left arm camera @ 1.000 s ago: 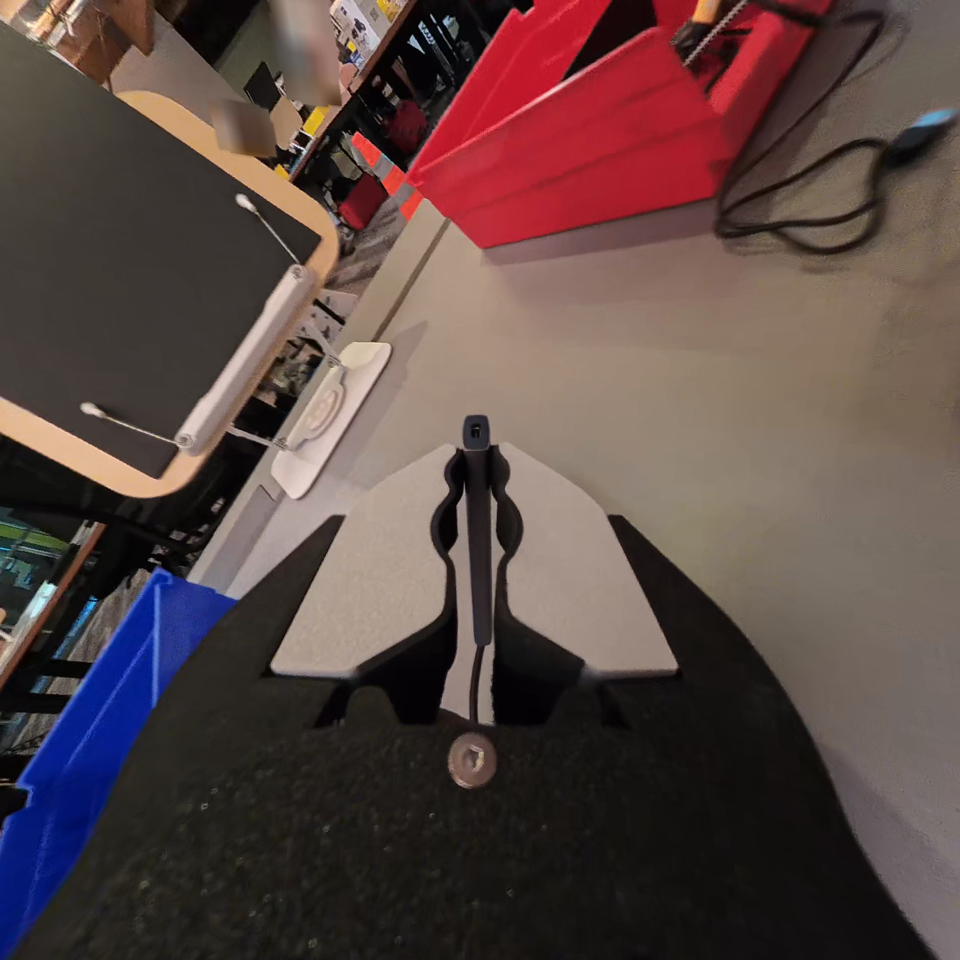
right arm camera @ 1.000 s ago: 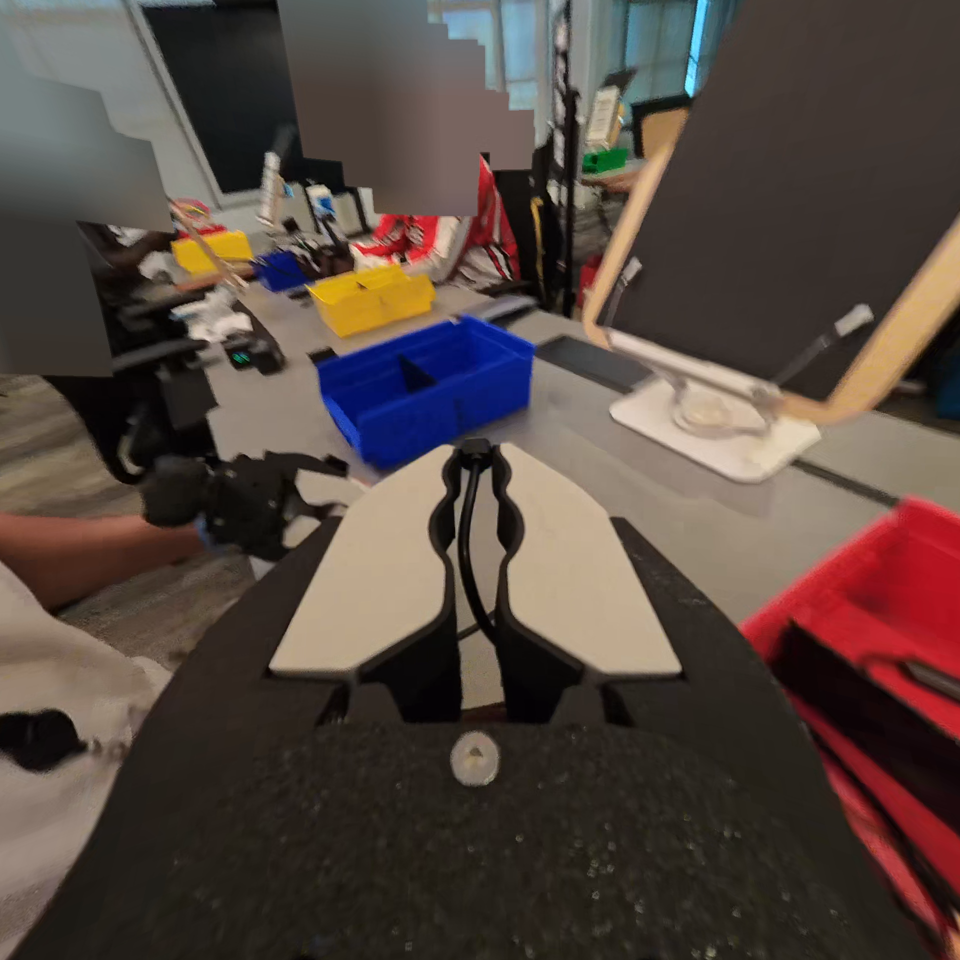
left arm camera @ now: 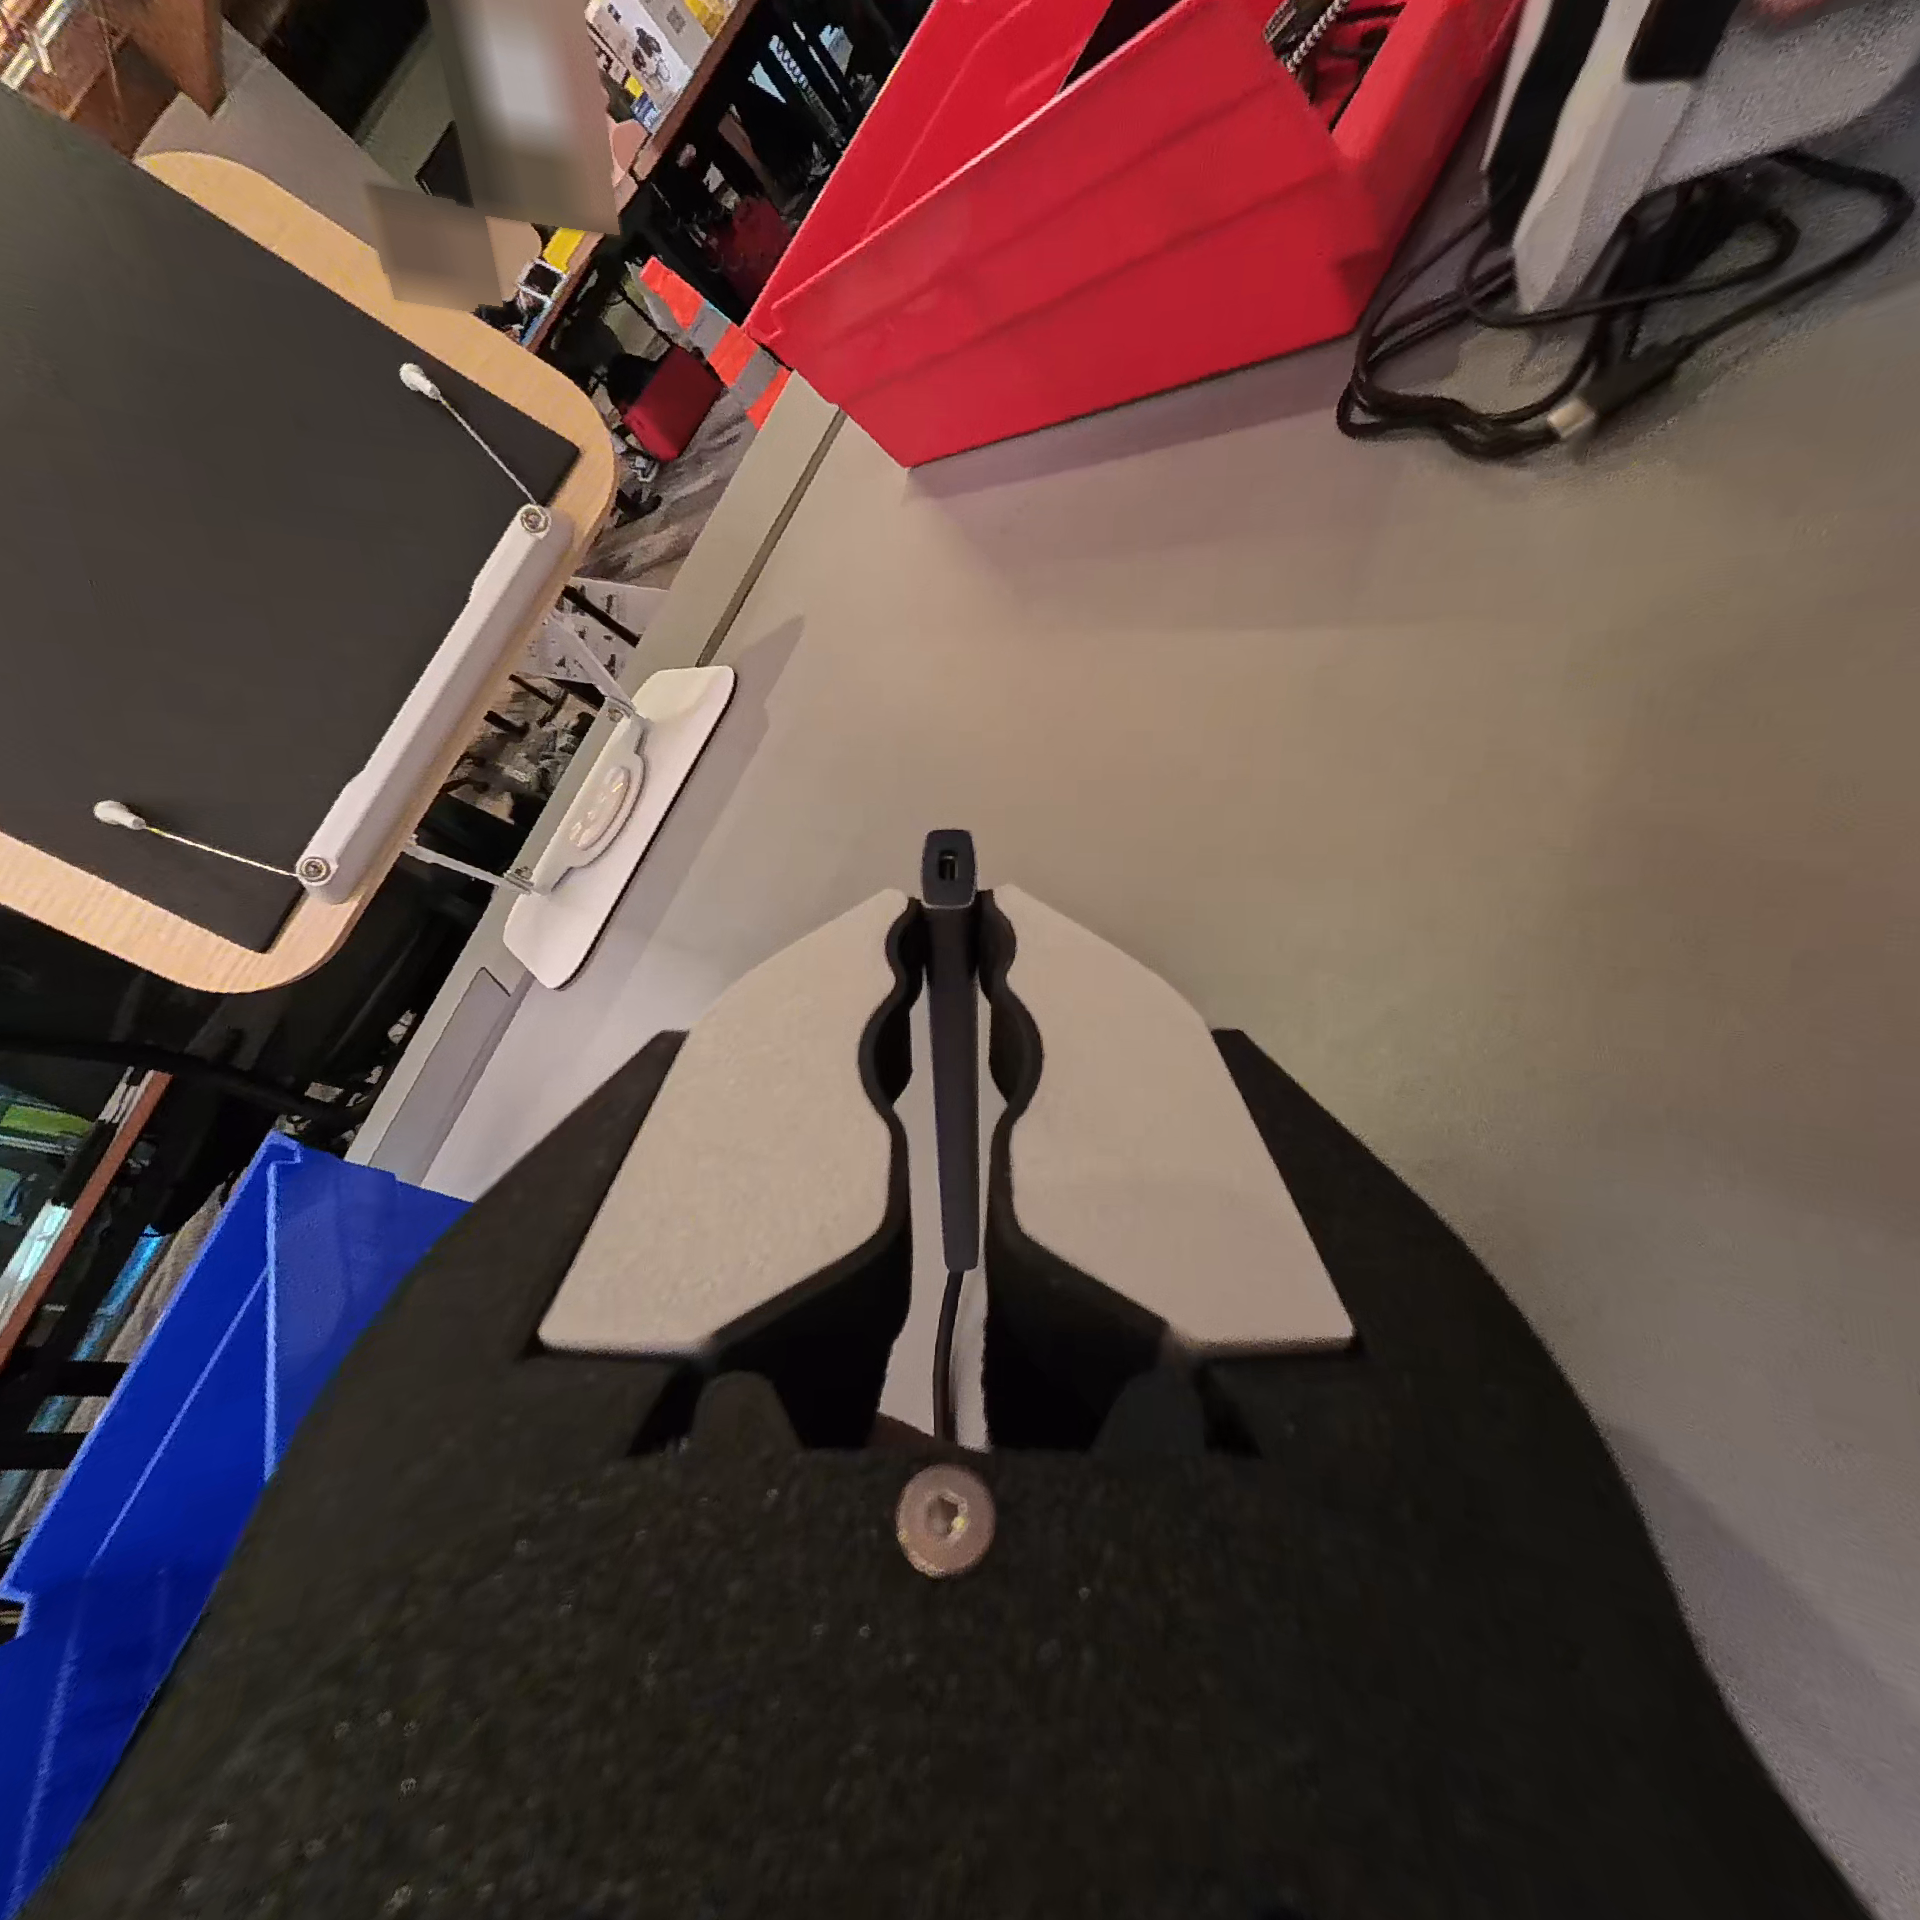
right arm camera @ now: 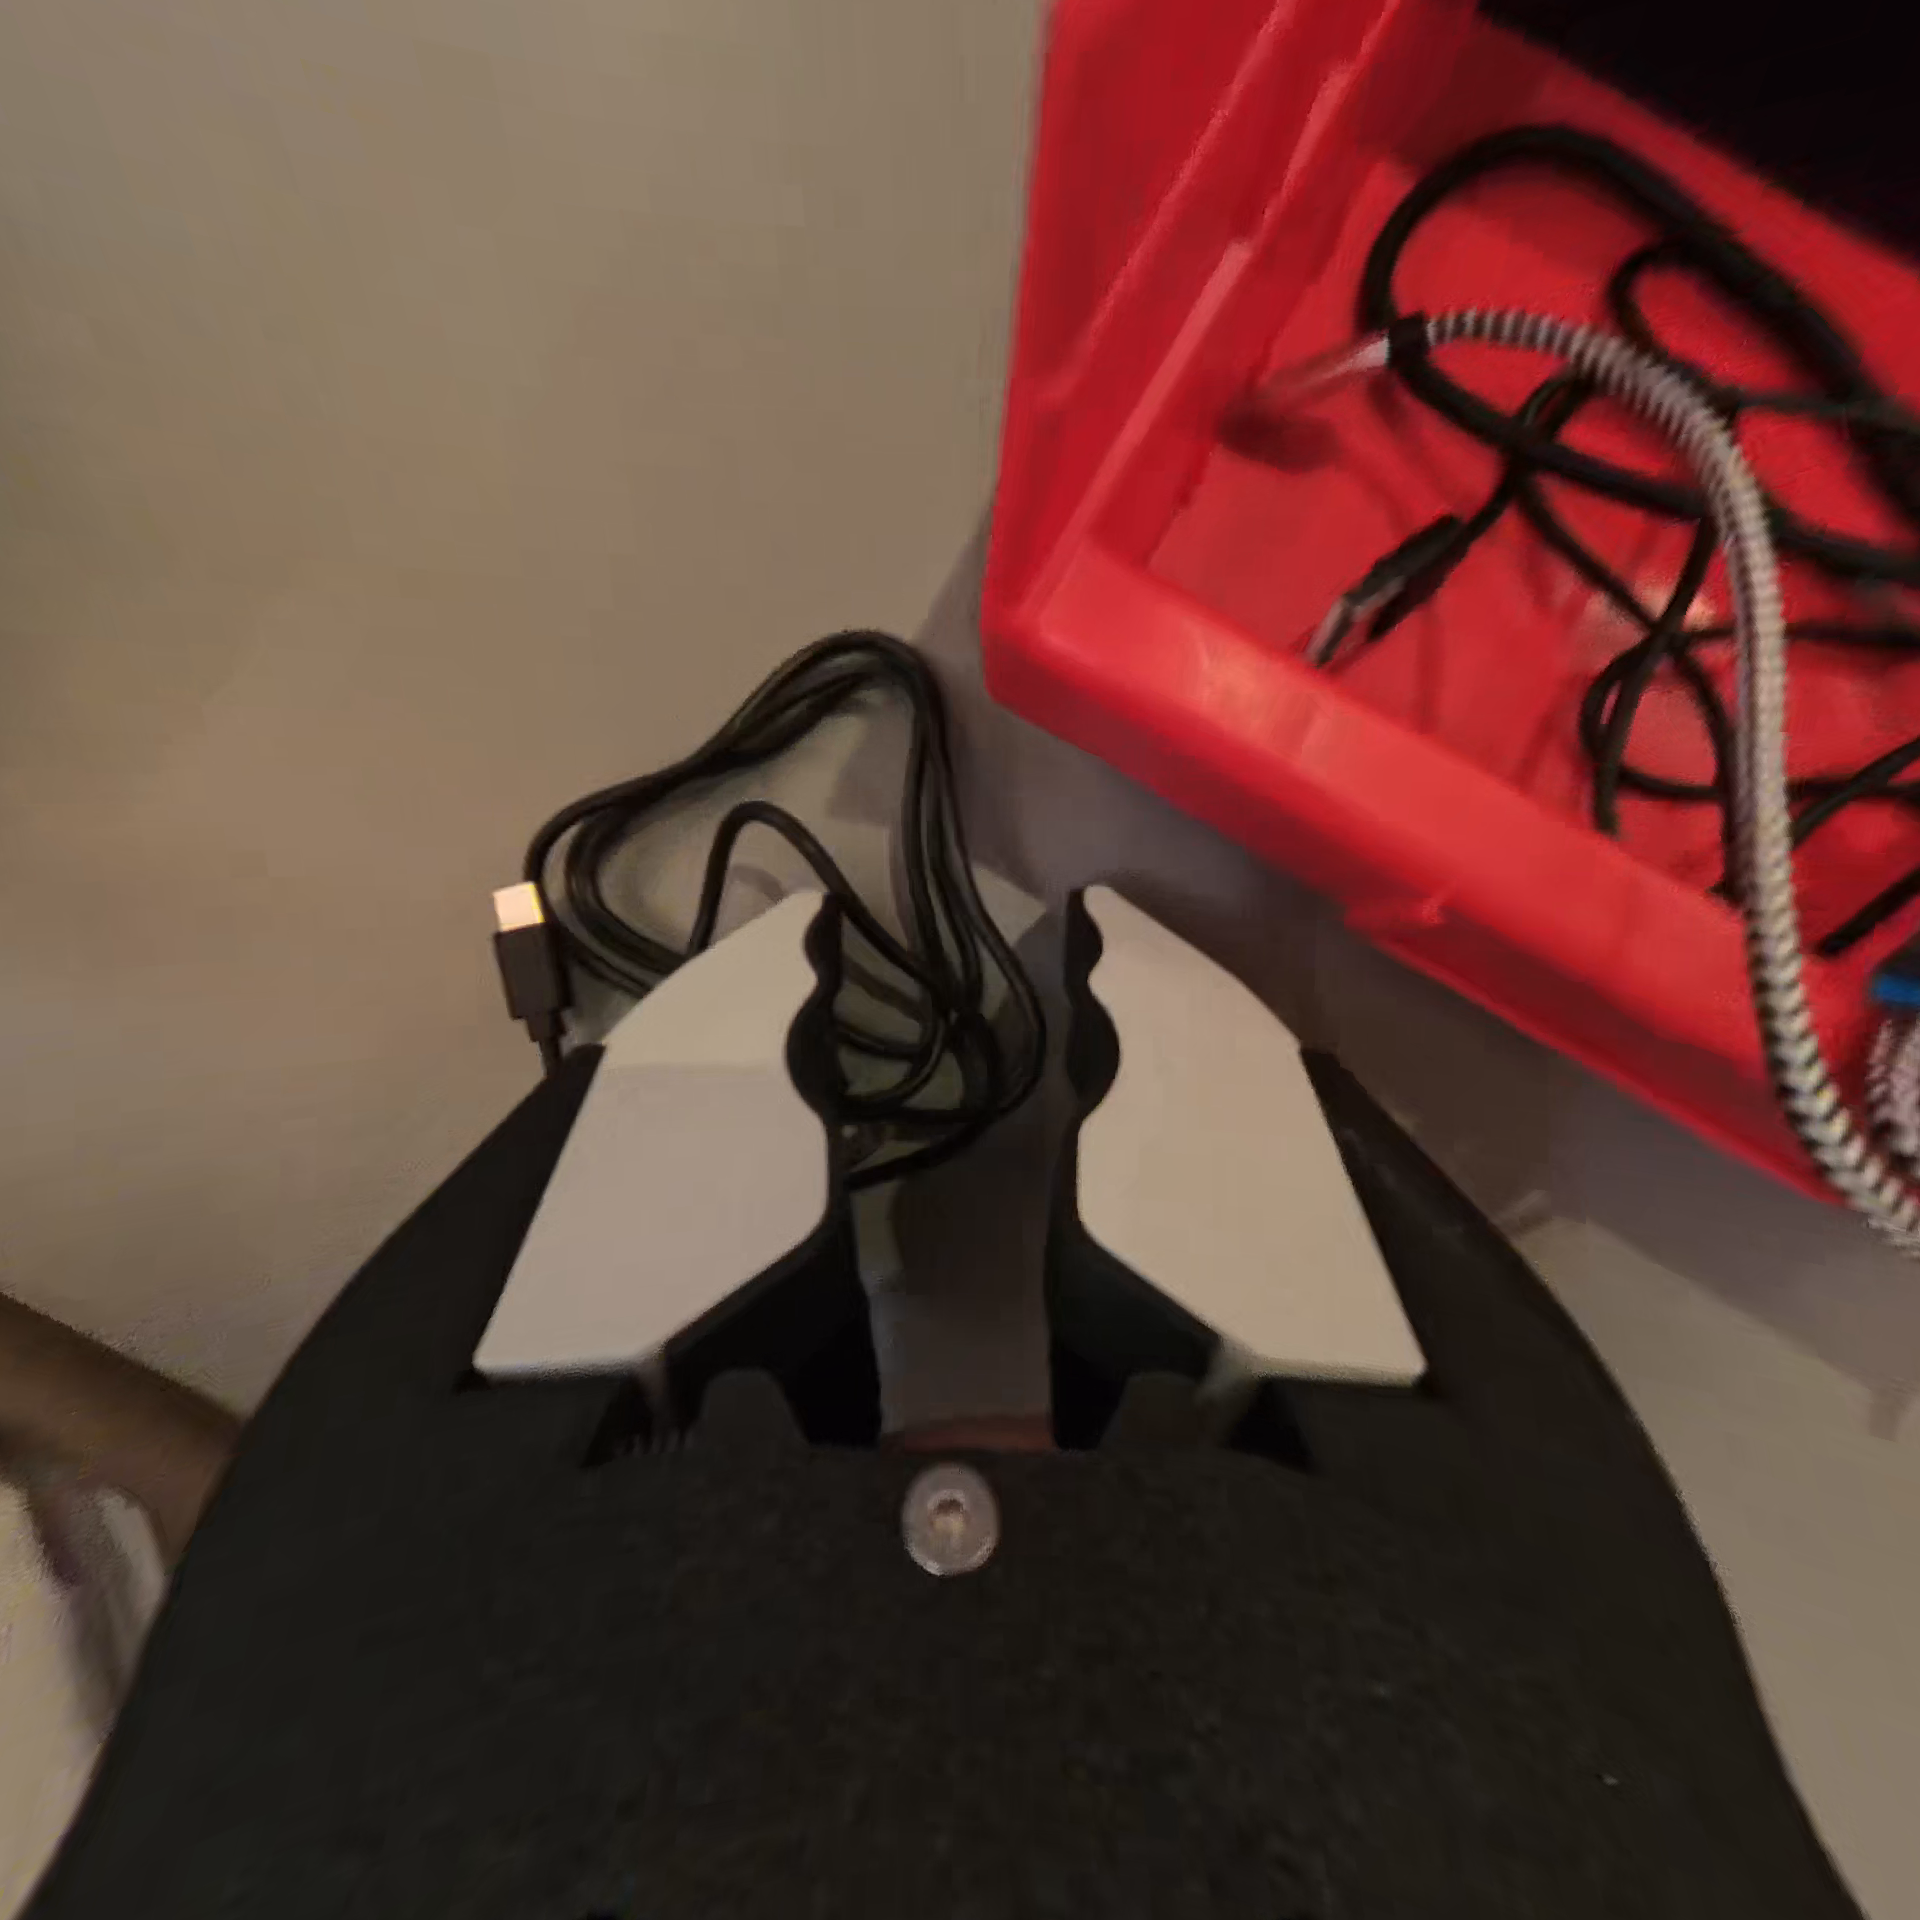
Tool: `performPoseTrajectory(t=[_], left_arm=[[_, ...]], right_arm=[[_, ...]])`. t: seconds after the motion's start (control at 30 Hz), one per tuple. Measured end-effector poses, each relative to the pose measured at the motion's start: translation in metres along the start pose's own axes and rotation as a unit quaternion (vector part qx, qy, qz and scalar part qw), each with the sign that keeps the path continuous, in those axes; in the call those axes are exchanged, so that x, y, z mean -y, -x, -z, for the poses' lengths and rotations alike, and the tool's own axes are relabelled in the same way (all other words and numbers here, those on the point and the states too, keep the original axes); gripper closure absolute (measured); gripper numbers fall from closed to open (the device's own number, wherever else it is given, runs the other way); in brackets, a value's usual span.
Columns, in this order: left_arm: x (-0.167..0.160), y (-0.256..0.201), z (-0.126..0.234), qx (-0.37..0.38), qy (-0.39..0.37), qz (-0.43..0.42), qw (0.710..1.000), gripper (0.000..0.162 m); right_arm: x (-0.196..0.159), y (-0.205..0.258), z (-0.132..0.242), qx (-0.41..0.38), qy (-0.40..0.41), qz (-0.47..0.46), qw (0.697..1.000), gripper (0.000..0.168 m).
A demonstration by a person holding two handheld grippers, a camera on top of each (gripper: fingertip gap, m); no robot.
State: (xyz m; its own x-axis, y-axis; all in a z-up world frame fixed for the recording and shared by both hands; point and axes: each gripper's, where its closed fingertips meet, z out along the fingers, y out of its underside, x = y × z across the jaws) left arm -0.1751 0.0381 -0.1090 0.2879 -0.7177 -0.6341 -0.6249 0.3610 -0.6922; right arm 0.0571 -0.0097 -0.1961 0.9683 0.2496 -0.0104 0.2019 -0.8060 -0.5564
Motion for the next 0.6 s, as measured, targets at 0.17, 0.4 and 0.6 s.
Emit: performPoseTrajectory(t=[0.17,0.4,0.6], left_arm=[[-0.001,0.000,0.000,0.003,0.004,-0.005,1.000,0.153],[-0.002,0.003,0.000,0.001,0.003,0.008,1.000,0.153],[-0.002,0.000,0.000,0.000,0.004,0.000,1.000,0.153]], right_arm=[[-0.002,0.008,0.002,0.018,0.031,0.018,0.999,0.163],[0.041,0.000,0.081,-0.019,-0.055,0.037,0.998,0.164],[0.102,-0.053,0.186,-0.140,-0.158,0.054,0.976,0.163]])
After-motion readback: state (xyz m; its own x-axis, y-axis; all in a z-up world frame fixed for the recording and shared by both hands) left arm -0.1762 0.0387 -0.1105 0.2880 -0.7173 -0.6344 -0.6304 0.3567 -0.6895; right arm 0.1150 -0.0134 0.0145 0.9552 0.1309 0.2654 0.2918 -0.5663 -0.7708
